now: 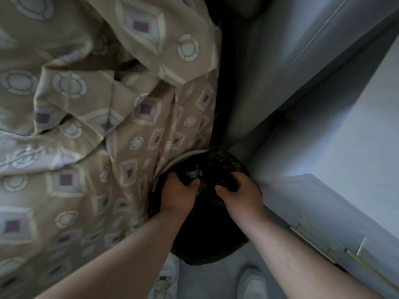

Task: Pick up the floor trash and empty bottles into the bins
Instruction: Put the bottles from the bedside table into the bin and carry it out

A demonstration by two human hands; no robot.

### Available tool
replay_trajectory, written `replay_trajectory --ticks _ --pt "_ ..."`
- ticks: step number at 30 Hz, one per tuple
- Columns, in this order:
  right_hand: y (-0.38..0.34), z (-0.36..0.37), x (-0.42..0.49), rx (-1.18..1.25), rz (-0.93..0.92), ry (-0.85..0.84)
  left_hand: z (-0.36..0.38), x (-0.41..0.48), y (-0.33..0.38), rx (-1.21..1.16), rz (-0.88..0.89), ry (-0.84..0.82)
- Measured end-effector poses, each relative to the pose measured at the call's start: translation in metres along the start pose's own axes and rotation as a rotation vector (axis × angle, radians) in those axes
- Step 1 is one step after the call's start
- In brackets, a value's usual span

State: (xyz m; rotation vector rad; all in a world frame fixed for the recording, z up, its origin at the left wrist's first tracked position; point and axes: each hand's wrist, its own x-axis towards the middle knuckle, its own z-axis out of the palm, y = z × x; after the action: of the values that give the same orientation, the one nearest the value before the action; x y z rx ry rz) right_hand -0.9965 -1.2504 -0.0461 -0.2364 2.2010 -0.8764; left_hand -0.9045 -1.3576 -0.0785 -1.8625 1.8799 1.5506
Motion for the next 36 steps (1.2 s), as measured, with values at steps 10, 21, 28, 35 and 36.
replay_trajectory --ticks 10,21,28,35,36 --pt "0.017 0.032 0.048 -0.203 0.075 -0.148 -0.036 -0.003 0.004 -0.116 0.202 -0.020" --pt "-0.043 -0.005 0.013 0.022 -0.017 -0.178 -0.049 -0.042 0.059 -0.267 0.226 -0.070" --pt "-0.110 -0.131 -0.090 0.462 -0.054 -0.282 -0.058 -0.151 0.157 -0.321 0.385 -0.102" --pt "-0.128 -0.291 -0.181 0.653 -0.089 0.096 -0.032 -0.253 0.254 -0.382 0.519 -0.214" --pt "-0.125 -0.312 -0.190 0.682 -0.112 0.188 -0.026 -0.264 0.268 -0.378 0.541 -0.234"
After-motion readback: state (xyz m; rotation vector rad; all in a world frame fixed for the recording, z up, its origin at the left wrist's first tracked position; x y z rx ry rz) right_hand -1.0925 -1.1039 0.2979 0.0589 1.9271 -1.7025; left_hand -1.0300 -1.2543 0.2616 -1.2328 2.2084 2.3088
